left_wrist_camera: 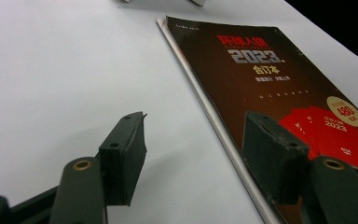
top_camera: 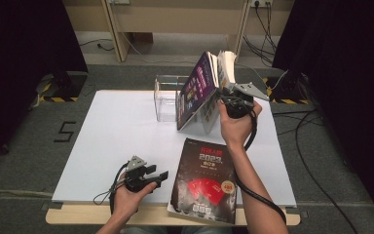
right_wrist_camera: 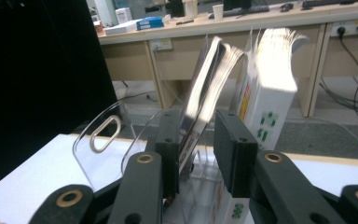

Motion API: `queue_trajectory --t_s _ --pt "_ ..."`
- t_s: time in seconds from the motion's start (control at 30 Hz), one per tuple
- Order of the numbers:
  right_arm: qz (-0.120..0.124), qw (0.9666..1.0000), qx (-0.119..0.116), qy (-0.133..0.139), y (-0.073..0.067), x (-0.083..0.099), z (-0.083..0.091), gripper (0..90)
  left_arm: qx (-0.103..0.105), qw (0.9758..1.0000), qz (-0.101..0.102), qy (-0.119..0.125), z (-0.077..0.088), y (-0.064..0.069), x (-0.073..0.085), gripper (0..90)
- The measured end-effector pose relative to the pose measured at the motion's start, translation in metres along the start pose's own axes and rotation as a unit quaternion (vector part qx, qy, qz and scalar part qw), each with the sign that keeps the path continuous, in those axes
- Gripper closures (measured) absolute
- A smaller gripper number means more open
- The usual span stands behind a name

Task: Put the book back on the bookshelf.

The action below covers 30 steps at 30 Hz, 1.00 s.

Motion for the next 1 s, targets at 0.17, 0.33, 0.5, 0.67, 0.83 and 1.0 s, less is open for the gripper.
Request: queue_trajectory --t_s 0.17,0.33,0.5,0.67,0.83,1.0 --pt "0.000 1.0000 -0.004 -0.006 -0.001 0.006 0.005 70.0 0.002 1.0000 -0.002 0.001 0.001 0.001 0.000 39.0" --pt "-0.009 0.9998 -0.009 -0.017 0.000 0.013 0.012 68.9 0.003 1.0000 -0.002 0.001 0.001 0.002 -0.001 39.1" --pt "-0.016 0.9994 -0.008 -0.031 0.003 0.025 0.020 68.5 0.004 1.0000 -0.003 -0.001 0.000 0.003 -0.001 39.9" --pt "-0.026 0.9987 -0.005 -0.045 0.010 0.038 0.027 68.1 0.006 1.0000 -0.005 -0.003 -0.001 0.003 -0.001 40.6" --pt "-0.036 0.9972 -0.004 -0.065 0.016 0.051 0.030 67.9 0.007 0.9999 -0.007 -0.007 -0.001 0.005 -0.001 41.5" --pt "-0.047 0.9950 0.001 -0.088 0.024 0.064 0.034 67.9 0.013 0.9998 -0.002 -0.014 -0.004 0.008 -0.002 42.8"
Point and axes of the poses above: each handheld gripper's, and its own axes: z roughly backward along the jaws, x roughly out of its underside, y roughly to its right, the point moved 2 cm from there along -z, roughly forward along the jaws, and after that the axes turned 15 degrees about -x, right-handed, at the moved point
